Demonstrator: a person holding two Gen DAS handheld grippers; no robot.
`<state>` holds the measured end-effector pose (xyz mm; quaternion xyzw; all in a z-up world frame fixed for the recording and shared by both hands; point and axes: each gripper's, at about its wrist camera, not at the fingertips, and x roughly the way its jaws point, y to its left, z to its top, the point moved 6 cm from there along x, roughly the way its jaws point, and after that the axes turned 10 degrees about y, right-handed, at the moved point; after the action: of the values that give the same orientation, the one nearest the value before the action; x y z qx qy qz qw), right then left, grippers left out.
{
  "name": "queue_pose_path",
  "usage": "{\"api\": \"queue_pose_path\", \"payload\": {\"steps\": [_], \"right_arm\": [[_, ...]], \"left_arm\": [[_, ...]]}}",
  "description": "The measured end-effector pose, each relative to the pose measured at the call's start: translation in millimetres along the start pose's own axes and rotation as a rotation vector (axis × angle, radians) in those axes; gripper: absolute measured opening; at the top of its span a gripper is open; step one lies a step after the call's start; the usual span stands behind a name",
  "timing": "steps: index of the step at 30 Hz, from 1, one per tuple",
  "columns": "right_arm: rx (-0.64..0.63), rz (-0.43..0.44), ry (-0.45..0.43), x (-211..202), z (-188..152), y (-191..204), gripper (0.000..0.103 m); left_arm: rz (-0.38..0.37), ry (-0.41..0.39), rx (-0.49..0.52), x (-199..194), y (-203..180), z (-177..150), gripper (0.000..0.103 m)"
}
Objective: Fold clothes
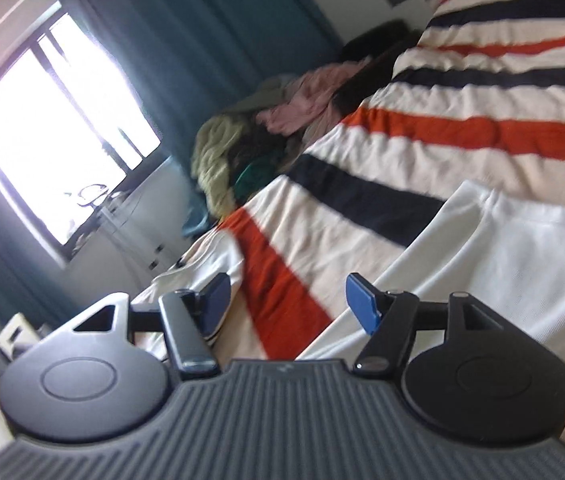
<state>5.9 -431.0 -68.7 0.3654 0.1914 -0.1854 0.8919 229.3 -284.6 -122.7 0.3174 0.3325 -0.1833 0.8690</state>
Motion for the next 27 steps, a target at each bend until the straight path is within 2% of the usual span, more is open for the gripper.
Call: {"api": "queue_pose_path", "payload": {"steps": [4,7,9,10,11,13,14,15,16,21,23,27], "right_arm": [[-0.036,-0.022,-0.018,23.9,-7.4,-0.3,0.067],[-0.023,-0.041,-0.021,46.6,-8.9,-1.8,0.067],[-0.026,-0.058,-0.025,56.8,-10.3,-2.6,0.067],[-0.027,-0.066,-0.027,62.0,-11.0,-3.0,0.067],[-0.028,-0.074,-0.029,67.1,-11.7,-3.4,0.067],[-0.031,-0.091,-0.034,77.3,-13.1,-4.3,0.067],[-0.035,-0.093,-0.034,78.9,-14.0,-3.7,0.067],[-0.040,-0.094,-0.033,79.2,-14.8,-2.7,0.067],[-0.045,-0.095,-0.032,79.5,-15.7,-1.7,0.067],[-0.062,-0.094,-0.050,72.2,-16.0,1.9,0.067],[-0.060,-0.093,-0.064,65.9,-14.3,2.1,0.067],[-0.035,-0.097,-0.091,49.7,-10.5,1.8,0.067]], "left_arm": [[0.020,-0.029,0.073,54.5,-23.9,43.5,0.092],[0.026,0.025,0.121,91.6,-41.3,62.7,0.091],[0.017,0.031,0.088,107.7,-41.0,74.8,0.090],[0.011,0.032,0.069,115.5,-40.5,80.9,0.080],[-0.017,0.050,0.042,121.5,-37.8,85.7,0.060],[-0.084,0.092,-0.014,132.4,-31.6,94.7,0.040],[-0.083,0.098,-0.016,133.4,-28.3,98.7,0.022],[-0.082,0.091,-0.010,130.5,-24.6,102.0,0.011],[-0.081,0.081,-0.004,127.0,-20.7,105.3,0.006],[-0.242,-0.039,-0.070,71.2,16.0,120.0,0.005],[-0.344,-0.102,-0.110,39.6,34.0,125.9,0.005],[-0.513,-0.230,-0.096,-30.0,67.0,128.0,0.005]]}}
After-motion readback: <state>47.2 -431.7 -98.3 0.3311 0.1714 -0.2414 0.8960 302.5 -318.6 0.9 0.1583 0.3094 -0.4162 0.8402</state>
